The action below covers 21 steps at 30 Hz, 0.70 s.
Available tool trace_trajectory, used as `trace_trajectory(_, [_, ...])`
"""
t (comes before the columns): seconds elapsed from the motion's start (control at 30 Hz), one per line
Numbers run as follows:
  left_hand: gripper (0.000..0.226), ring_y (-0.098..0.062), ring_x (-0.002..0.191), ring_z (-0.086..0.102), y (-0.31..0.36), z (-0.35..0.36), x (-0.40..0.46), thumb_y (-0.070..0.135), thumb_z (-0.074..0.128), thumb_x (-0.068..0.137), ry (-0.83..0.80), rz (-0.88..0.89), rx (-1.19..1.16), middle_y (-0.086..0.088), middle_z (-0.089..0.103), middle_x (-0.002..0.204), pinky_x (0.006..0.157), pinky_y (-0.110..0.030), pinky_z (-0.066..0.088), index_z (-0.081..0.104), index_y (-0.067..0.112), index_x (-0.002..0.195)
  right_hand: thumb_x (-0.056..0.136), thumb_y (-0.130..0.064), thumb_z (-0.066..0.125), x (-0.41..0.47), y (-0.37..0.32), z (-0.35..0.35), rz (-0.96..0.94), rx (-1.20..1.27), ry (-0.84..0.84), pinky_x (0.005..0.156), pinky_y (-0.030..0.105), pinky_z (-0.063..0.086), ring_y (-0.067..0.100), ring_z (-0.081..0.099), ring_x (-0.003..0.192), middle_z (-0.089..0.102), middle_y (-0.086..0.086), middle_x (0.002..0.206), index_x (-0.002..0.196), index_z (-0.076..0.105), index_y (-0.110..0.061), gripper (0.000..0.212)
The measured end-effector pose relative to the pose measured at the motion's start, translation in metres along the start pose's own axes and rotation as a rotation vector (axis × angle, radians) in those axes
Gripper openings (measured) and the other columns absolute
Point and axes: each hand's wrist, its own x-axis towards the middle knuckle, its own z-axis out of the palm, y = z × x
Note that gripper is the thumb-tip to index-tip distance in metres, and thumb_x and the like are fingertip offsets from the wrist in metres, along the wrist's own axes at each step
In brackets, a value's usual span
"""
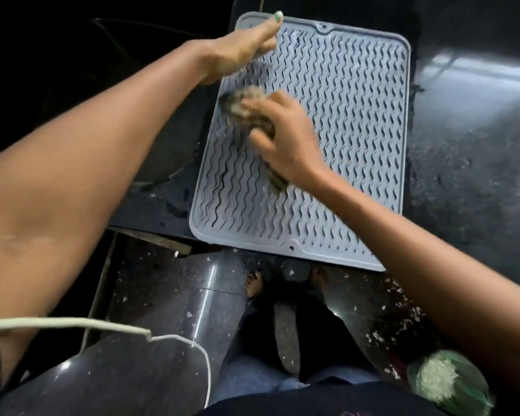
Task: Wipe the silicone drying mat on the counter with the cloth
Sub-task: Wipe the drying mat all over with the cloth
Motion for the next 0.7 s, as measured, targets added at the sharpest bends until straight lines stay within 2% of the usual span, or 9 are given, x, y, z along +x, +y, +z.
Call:
trace_trajectory(0.07, [0.088, -0.01, 0.114, 0.045, -0.009, 0.008, -0.015, 0.077, 0.008, 0.085, -0.082, -0.043, -0.076, 0.003, 0.052, 0.131, 0.092, -0.031, 0.035, 0.037, 0.02, 0.145, 0.085, -0.019, 0.055, 0.023, 0.009, 0.007, 0.038, -0.22, -0.055, 0.09, 0.037, 0.043, 0.026, 0.045, 0.11, 0.051, 0.007, 0.125, 0.127, 0.055, -0.018, 0.042])
trace_trajectory(0.1, [0.09, -0.009, 0.109, 0.046, -0.012, 0.01, -0.018, 0.079, 0.006, 0.081, -0.114, -0.067, -0.11, 0.004, 0.053, 0.13, 0.087, -0.03, 0.035, 0.039, 0.022, 0.142, 0.085, -0.021, 0.053, 0.027, 0.01, 0.013, 0.024, -0.33, -0.096, 0.092, 0.039, 0.042, 0.03, 0.043, 0.112, 0.048, 0.007, 0.129, 0.128, 0.054, -0.018, 0.042])
trace_trajectory(0.17, [0.091, -0.01, 0.126, 0.041, -0.015, 0.015, -0.021, 0.077, -0.001, 0.084, -0.107, -0.095, -0.153, 0.001, 0.036, 0.153, 0.098, -0.03, 0.031, 0.026, 0.022, 0.151, 0.084, -0.024, 0.053, 0.022, 0.006, 0.022, -0.015, -0.408, -0.126, 0.09, 0.04, 0.042, 0.032, 0.044, 0.109, 0.048, 0.008, 0.129, 0.124, 0.056, -0.017, 0.04])
trace_trajectory(0.27, [0.084, -0.014, 0.147, 0.017, -0.011, 0.022, -0.02, 0.072, -0.008, 0.087, -0.064, -0.097, -0.154, 0.004, 0.019, 0.159, 0.121, -0.043, 0.005, 0.01, 0.023, 0.153, 0.08, -0.024, 0.06, -0.013, -0.008, 0.025, -0.1, -0.312, -0.193, 0.093, 0.039, 0.043, 0.03, 0.05, 0.107, 0.053, 0.008, 0.127, 0.114, 0.064, -0.013, 0.036])
trace_trajectory(0.37, [0.082, -0.015, 0.148, 0.011, -0.013, 0.023, -0.019, 0.071, -0.01, 0.086, -0.032, -0.095, -0.095, 0.008, 0.019, 0.158, 0.12, -0.049, -0.006, 0.007, 0.027, 0.153, 0.076, -0.023, 0.069, -0.064, -0.027, 0.022, -0.185, -0.175, -0.31, 0.093, 0.038, 0.046, 0.026, 0.055, 0.103, 0.06, 0.005, 0.12, 0.109, 0.067, -0.011, 0.034])
trace_trajectory(0.5, [0.077, -0.016, 0.149, 0.009, -0.01, 0.028, -0.022, 0.071, -0.008, 0.087, -0.018, -0.101, -0.071, 0.012, 0.017, 0.158, 0.117, -0.054, -0.01, 0.004, 0.033, 0.152, 0.077, -0.019, 0.067, -0.085, -0.036, 0.015, -0.201, -0.078, -0.477, 0.076, 0.036, 0.049, 0.021, 0.054, 0.084, 0.058, 0.003, 0.097, 0.106, 0.069, -0.011, 0.031])
trace_trajectory(0.53, [0.078, -0.016, 0.149, 0.006, -0.008, 0.031, -0.023, 0.072, -0.008, 0.086, -0.013, -0.111, -0.074, 0.012, 0.015, 0.159, 0.116, -0.057, -0.011, 0.004, 0.033, 0.152, 0.078, -0.016, 0.066, -0.079, -0.035, 0.011, -0.162, 0.004, -0.481, 0.071, 0.032, 0.05, 0.018, 0.053, 0.08, 0.056, 0.002, 0.094, 0.107, 0.068, -0.013, 0.029])
trace_trajectory(0.6, [0.082, -0.019, 0.149, 0.004, -0.004, 0.033, -0.026, 0.076, -0.007, 0.083, -0.019, -0.122, -0.096, 0.009, 0.011, 0.16, 0.116, -0.059, -0.009, 0.004, 0.033, 0.152, 0.08, -0.012, 0.064, -0.059, -0.031, 0.008, -0.054, 0.106, -0.323, 0.074, 0.028, 0.05, 0.014, 0.05, 0.083, 0.053, 0.001, 0.098, 0.114, 0.065, -0.015, 0.035])
trace_trajectory(0.7, [0.096, -0.022, 0.149, 0.005, -0.009, 0.031, -0.034, 0.086, -0.003, 0.072, -0.088, -0.19, -0.136, 0.004, 0.006, 0.161, 0.118, -0.054, -0.003, 0.008, 0.034, 0.152, 0.084, -0.016, 0.057, -0.023, -0.019, 0.019, -0.004, -0.172, -0.173, 0.092, 0.039, 0.045, 0.024, 0.044, 0.106, 0.049, 0.006, 0.125, 0.128, 0.055, -0.017, 0.044])
